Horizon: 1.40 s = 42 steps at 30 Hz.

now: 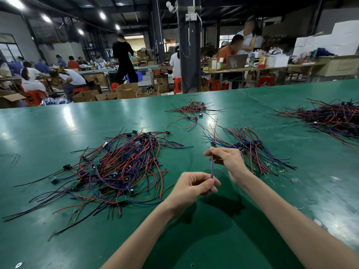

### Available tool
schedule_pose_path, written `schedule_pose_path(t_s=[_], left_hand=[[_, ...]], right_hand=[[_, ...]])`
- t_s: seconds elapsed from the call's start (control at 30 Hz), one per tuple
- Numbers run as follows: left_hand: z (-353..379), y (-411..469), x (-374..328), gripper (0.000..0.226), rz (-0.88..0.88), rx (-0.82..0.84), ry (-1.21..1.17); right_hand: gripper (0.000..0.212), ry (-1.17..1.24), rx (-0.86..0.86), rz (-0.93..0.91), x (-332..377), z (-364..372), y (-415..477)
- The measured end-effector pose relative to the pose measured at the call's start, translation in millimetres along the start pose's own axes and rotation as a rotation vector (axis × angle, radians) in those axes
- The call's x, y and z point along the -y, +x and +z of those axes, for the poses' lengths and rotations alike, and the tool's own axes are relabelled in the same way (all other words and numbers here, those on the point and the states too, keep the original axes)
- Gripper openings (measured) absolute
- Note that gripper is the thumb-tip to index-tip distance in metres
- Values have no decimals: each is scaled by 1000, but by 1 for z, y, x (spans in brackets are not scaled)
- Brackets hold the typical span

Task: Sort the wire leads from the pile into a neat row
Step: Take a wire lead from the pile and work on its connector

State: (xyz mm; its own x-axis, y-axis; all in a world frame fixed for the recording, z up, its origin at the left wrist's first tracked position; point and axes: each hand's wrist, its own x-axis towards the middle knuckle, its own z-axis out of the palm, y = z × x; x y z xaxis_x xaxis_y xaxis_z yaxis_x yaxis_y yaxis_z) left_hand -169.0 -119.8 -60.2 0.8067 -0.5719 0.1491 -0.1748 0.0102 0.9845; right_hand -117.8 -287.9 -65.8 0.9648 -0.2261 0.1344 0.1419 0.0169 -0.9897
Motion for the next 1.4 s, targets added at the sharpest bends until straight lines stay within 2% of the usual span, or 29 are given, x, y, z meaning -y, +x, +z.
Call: schedule_pose_path(t_s=[0.23, 0.43, 0.57, 0.67, 0.77, 0.9, 0.97, 1.0, 1.1, 1.13, 1.2, 1.3, 1.4], left_hand=[[4, -1, 3, 19, -22, 37, 38], [6, -3, 3, 16, -79, 153, 34], [6, -3, 3, 19, -86, 142, 51], [5, -2, 2, 17, -104, 133, 30], [8, -1, 2, 14, -132, 138, -9], [9, 1, 3, 19, -154, 127, -30], [8, -1, 3, 20, -114, 70, 43], [7, -1, 5, 20, -49, 22, 171], [-4, 0, 16, 17, 231, -116, 873], [-11, 2, 16, 17, 282, -176, 1015], [-26, 7, 14, 16, 303, -328, 1080], [-55, 12, 11, 23, 170, -621, 1249], [-80, 9, 11, 33, -180, -812, 1370]], right_hand=[[25, 19, -3, 46, -1, -6, 3], [24, 218, 52, 147, 16, -17, 13], [21, 278, 50, 185, 31, -53, 31], [20, 42, -21, 262, 24, -78, 42], [22, -342, -214, 317, 10, -95, 47], [25, -669, -335, 204, 6, -99, 48], [27, -803, -363, 126, 6, -96, 47], [26, -857, -379, 98, 6, -95, 45], [20, -990, -428, 51, 4, -92, 41], [21, -1035, -428, 39, 2, -91, 39], [25, -1115, -407, 11, -1, -87, 36], [25, -1222, -392, -89, -3, -80, 32], [25, -1241, -398, -199, -4, -71, 28]])
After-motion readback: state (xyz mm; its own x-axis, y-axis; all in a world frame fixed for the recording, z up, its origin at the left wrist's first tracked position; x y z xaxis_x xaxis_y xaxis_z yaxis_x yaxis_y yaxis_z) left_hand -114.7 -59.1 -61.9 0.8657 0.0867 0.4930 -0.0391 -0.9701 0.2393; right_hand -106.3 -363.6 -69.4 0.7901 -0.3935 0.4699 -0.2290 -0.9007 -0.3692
